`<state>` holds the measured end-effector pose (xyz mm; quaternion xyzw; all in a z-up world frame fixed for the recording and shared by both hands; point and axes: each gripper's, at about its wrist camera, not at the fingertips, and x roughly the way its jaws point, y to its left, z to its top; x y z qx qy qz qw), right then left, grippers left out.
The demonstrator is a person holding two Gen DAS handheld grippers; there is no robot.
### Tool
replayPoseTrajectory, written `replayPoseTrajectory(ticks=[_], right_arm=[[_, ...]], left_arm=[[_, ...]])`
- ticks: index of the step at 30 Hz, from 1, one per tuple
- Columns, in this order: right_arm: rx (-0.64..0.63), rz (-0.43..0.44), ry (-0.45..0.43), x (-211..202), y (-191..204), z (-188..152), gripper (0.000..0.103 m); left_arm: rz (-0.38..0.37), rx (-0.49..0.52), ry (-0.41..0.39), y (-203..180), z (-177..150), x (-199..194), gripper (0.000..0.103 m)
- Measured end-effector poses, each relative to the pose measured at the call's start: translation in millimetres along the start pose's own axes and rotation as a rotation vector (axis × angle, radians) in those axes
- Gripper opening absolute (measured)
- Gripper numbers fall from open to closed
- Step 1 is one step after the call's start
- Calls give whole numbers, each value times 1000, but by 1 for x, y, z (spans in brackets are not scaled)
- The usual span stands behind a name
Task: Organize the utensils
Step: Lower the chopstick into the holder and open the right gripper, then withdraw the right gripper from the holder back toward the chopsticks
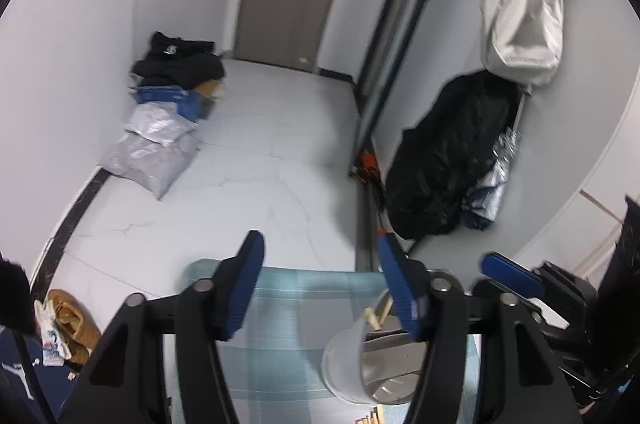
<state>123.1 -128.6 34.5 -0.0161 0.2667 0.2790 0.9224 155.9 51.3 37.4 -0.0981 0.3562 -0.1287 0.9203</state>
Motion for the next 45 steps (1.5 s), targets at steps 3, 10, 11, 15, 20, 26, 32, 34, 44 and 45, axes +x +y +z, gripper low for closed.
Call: replayPoseTrajectory(ticks=[3,10,11,15,20,26,32,34,44,45], right_arm=[[18,-27,-14,-14,1,-4,39],[60,-69,-49,-46,9,-12,50],[61,-75,-54,-49,10,-11,50],[77,-104,-77,-66,17,-14,60],[98,-123,-113,-89,26,-20,69],[122,-151,-132,-109,35,-34,77],[135,-180,-129,-120,43,-52,79],[143,-183,-122,-121,44,-58,80],[157,-210,-83,-124,50,-86,82],[159,-213,-77,-124,50,-89,82]], left_arm=[[41,-13,-37,1,-1,-12,68],[110,-15,-136,-11,-13,-41,85],[116,-15,-146,-13,-14,-45,86],[154,-13,-187,-21,-25,-62,93],[156,-17,-220,-27,-39,-80,94],[160,-3,-254,-35,-59,-97,98],[169,9,-263,-39,-76,-103,99],[162,12,-253,-40,-82,-103,99],[188,7,-252,-39,-111,-97,99],[196,1,-247,-38,-114,-95,99]])
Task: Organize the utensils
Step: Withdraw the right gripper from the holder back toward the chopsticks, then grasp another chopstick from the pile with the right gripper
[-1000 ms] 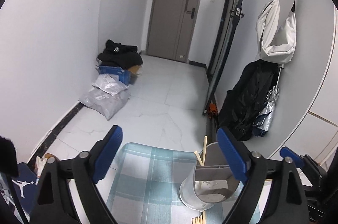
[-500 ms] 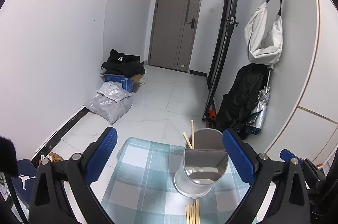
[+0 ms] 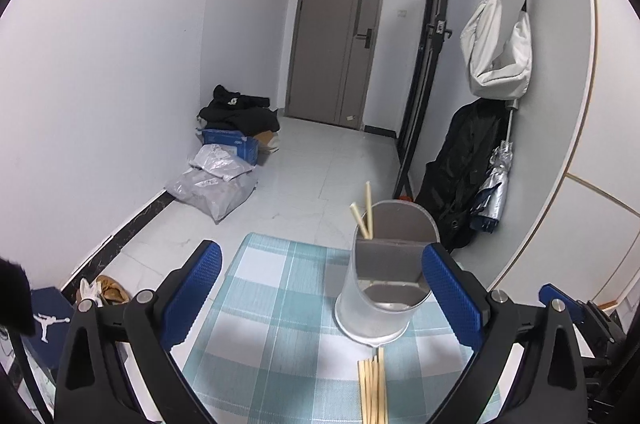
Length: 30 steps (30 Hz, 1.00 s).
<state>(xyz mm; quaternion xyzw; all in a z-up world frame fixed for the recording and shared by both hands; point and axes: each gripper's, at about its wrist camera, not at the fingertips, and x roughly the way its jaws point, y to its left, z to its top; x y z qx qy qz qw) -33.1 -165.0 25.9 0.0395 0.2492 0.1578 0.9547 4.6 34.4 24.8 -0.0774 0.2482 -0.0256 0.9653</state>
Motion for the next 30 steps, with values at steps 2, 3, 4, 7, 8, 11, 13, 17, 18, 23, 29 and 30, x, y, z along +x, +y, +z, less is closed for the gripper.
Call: replayPoseTrajectory(ticks=[2,3,4,7,8,11,13,17,18,23,29,30], right_arm=[[0,-10,10,1,0,-5,82],[2,-15,16,2,-1,-7,82],[4,-18,21,3,-2,-10,82],[2,-33,46,8,-5,-19,82],[-2,-39,54,10,-5,-22,82],[-11,-52,93,18,-5,-31,82],[-5,-60,129,26,-7,-37,82],[25,-87,226,47,-14,-50,82],[36,-93,252,53,-15,-54,82],[92,-107,389,83,-21,-75,82],[129,-85,494,111,-21,-89,80],[135,-88,509,116,-21,-91,80]], left_arm=[[2,-10,11,2,-5,3,99],[5,-16,19,3,-9,6,99],[8,-19,23,3,-12,8,99],[12,-8,40,6,-25,18,99],[14,-6,56,6,-29,22,99],[18,1,117,10,-44,37,99],[-4,-1,166,12,-51,45,99],[18,-14,217,22,-59,57,99],[20,-29,237,25,-60,60,99],[41,-72,306,37,-64,75,99],[47,-86,331,42,-61,81,99],[45,-89,330,43,-60,81,99]])
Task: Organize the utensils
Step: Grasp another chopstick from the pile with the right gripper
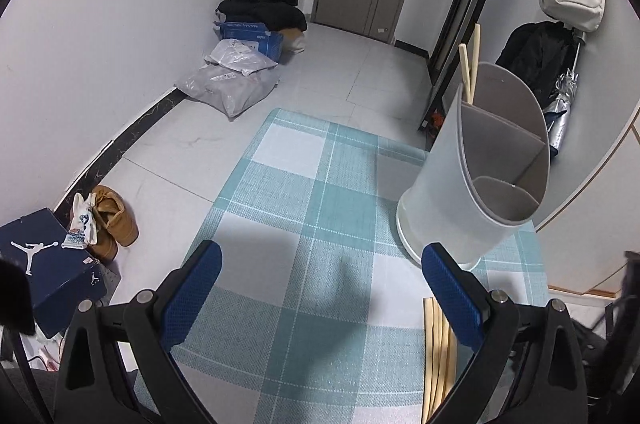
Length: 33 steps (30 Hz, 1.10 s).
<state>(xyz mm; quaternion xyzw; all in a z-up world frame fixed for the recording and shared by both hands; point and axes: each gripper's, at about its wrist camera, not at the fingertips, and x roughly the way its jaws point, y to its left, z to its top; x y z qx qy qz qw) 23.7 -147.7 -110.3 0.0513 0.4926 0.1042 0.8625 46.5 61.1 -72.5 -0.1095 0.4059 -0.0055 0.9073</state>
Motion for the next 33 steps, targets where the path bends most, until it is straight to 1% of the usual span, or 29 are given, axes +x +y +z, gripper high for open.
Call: replayPoseTrajectory(ticks=[5,9,10,11,16,17,19,21,23,27,33], right_arm=[[14,-14,50,18,4,2,73],[11,-10,75,27,11,2,64],[5,-11,77,29,13,1,61],[2,-14,78,30,15,1,52],[-16,-21,76,32,21,1,44],[-18,-16,79,34,22,1,38],[-30,-16,77,33,24,0,33],[-18,8,79,38,25,4,24],[1,22,81,38,23,4,21],[20,9,84,39,19,7,9],[-5,-19,82,36,20,3,8]], left_arm=[[-3,-14,3,4,4,0,99],[-6,-26,19,9,4,4,99],[-5,-27,22,11,5,6,99],[-1,-28,24,11,4,7,99],[5,-32,24,15,5,7,99],[5,-31,25,15,5,7,99],[6,-30,25,16,5,7,99],[10,-26,23,17,5,7,99],[15,-20,20,16,4,6,99],[27,-8,17,16,2,7,99],[32,-4,28,16,1,9,99]])
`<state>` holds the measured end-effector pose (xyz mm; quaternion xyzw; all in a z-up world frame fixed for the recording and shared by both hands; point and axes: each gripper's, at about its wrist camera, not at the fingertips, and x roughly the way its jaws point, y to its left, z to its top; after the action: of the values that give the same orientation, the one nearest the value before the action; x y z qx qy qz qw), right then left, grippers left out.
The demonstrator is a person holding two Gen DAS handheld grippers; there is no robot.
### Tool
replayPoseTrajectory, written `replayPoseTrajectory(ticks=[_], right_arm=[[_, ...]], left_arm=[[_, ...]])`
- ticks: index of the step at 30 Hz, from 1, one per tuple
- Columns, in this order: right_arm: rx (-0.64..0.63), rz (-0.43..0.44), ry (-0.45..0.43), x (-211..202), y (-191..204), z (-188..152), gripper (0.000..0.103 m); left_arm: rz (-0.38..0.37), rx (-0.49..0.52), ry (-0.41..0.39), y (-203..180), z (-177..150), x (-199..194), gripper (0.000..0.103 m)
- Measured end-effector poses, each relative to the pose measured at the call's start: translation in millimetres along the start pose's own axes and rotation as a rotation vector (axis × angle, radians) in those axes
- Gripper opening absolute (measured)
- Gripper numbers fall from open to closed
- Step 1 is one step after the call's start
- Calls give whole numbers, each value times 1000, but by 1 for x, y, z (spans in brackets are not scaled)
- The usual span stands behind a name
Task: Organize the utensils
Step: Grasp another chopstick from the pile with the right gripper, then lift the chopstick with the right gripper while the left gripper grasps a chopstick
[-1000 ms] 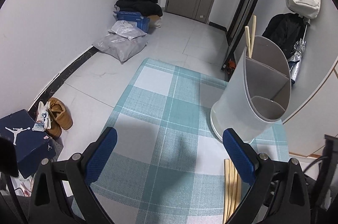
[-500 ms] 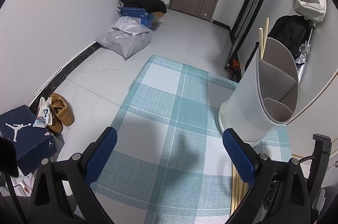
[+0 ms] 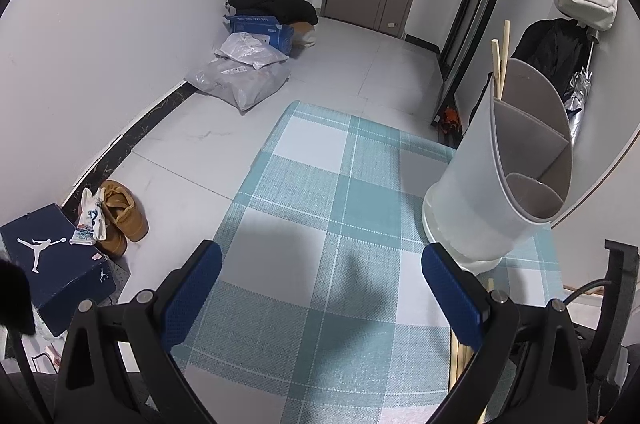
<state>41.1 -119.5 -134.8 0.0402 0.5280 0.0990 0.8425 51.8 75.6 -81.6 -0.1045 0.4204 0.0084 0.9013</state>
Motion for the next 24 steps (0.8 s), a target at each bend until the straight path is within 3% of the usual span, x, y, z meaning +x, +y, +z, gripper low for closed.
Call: replayPoseTrajectory(ticks=[6,12,16,24], right_arm=[[7,-11,-2,-2,-9,1,6],[107,56,-21,-11,-33,3,5],[120,22,-15,-12,-43,2,5],[2,-37,37,-10,-36,2,8]], left_arm=[[-4,10,1,-3,-1,0,99],[-9,18,8,-6,-2,1,99],[-8,22,16,-8,-2,3,99],[-18,21,29,-9,-1,4,99]])
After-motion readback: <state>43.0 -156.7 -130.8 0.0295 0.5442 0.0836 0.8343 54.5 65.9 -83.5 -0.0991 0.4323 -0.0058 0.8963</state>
